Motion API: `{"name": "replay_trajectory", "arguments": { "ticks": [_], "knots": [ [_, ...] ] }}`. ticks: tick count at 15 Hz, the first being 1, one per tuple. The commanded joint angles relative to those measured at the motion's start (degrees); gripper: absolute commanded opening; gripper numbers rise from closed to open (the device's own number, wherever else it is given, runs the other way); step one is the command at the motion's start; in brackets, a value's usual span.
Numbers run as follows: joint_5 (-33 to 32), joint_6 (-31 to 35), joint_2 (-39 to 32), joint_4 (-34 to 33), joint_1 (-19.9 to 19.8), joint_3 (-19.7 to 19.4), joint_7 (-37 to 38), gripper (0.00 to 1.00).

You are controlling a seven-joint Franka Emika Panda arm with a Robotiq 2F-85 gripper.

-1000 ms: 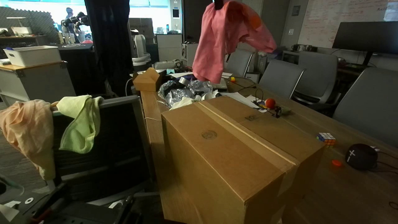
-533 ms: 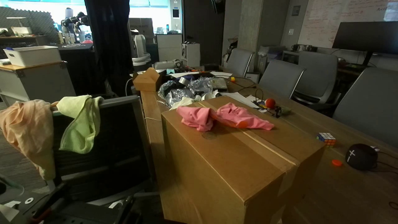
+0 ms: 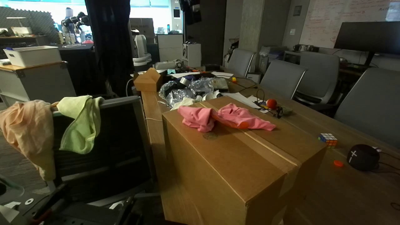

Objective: Remove the t-shirts and yellow towel from the backrest of the grey chair and place them on top of the brown box

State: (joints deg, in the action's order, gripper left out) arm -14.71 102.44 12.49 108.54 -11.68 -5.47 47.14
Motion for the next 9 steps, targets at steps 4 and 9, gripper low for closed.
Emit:
{"name": "replay_trajectory", "arguments": {
  "ticks": [4, 9],
  "knots": [
    [2.36, -5.1, 1.35, 4.23, 7.1, 5.7, -8.25, 1.0],
    [5.3, -4.94, 0.51, 8.95, 11.95, 9.56, -14.98, 1.0]
  ]
}}
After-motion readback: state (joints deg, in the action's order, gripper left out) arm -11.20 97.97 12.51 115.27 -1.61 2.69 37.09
